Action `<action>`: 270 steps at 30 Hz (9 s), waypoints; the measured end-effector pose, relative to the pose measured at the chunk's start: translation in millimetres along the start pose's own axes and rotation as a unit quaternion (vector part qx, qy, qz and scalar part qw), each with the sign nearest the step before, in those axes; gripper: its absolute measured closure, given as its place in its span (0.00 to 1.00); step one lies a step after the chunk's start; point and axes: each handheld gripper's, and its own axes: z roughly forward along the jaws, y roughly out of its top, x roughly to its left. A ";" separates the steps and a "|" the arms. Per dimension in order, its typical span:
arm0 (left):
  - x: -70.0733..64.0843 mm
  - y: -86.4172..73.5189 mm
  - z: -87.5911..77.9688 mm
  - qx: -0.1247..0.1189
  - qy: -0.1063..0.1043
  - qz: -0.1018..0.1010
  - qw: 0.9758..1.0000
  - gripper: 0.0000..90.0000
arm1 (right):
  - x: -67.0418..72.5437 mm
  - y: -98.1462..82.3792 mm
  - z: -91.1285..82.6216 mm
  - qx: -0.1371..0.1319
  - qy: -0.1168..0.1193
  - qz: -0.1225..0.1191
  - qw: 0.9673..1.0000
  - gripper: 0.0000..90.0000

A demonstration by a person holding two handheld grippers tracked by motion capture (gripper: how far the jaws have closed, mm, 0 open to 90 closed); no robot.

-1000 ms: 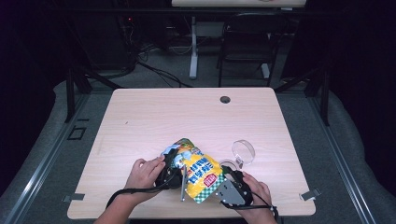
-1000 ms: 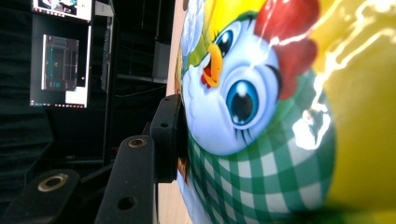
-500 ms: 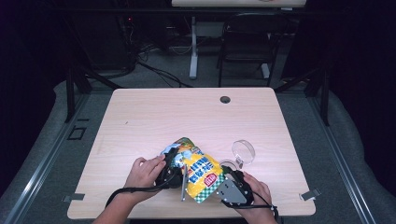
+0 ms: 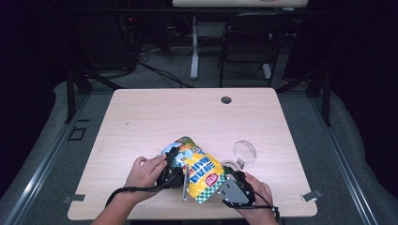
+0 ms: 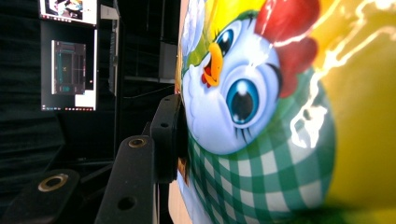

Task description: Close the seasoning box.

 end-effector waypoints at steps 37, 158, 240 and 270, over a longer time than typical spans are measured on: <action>7.8 5.9 -4.5 0.015 0.016 0.044 0.999 0.67 | -1.5 -3.3 3.0 -0.005 0.009 0.030 1.000 0.77; 23.3 27.9 -22.7 0.038 0.065 0.149 0.986 0.68 | -6.0 -12.3 12.7 -0.006 0.013 0.081 0.997 0.78; 31.9 48.9 -37.9 0.026 0.080 0.199 0.976 0.69 | -17.1 -20.4 4.9 -0.002 0.045 0.161 0.986 0.78; 35.0 53.0 -42.5 0.029 0.078 0.217 0.973 0.74 | -15.9 -20.6 12.5 0.001 0.048 0.164 0.985 0.79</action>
